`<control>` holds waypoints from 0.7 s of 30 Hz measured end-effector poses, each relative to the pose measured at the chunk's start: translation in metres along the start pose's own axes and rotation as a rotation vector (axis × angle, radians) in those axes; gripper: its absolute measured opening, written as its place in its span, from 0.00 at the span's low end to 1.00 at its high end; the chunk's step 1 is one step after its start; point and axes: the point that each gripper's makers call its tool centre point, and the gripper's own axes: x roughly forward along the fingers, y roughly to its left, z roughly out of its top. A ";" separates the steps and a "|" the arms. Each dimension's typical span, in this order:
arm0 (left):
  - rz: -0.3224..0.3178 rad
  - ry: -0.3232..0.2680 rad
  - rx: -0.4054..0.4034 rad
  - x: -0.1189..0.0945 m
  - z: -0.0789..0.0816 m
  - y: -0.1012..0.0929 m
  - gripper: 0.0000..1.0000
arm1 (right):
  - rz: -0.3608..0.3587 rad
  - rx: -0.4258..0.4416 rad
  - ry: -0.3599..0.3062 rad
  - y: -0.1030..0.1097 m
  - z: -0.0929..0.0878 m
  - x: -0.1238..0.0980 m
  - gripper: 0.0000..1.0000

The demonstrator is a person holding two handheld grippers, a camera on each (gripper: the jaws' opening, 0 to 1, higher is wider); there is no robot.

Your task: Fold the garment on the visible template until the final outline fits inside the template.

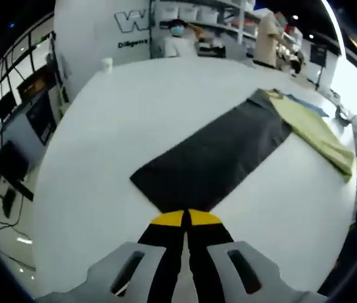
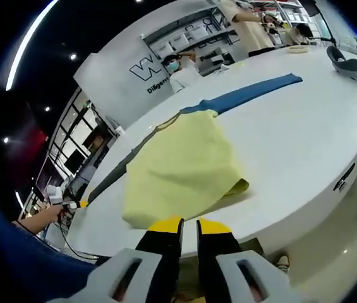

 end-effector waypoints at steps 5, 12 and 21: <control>0.001 -0.009 0.035 -0.004 0.003 -0.003 0.03 | 0.010 -0.006 -0.005 0.000 0.004 0.001 0.02; -0.055 -0.125 0.025 -0.026 0.030 -0.047 0.03 | 0.018 -0.029 -0.024 -0.008 0.018 0.000 0.03; -0.186 -0.168 0.004 -0.035 0.038 -0.149 0.12 | 0.039 -0.102 -0.015 -0.031 0.036 0.001 0.06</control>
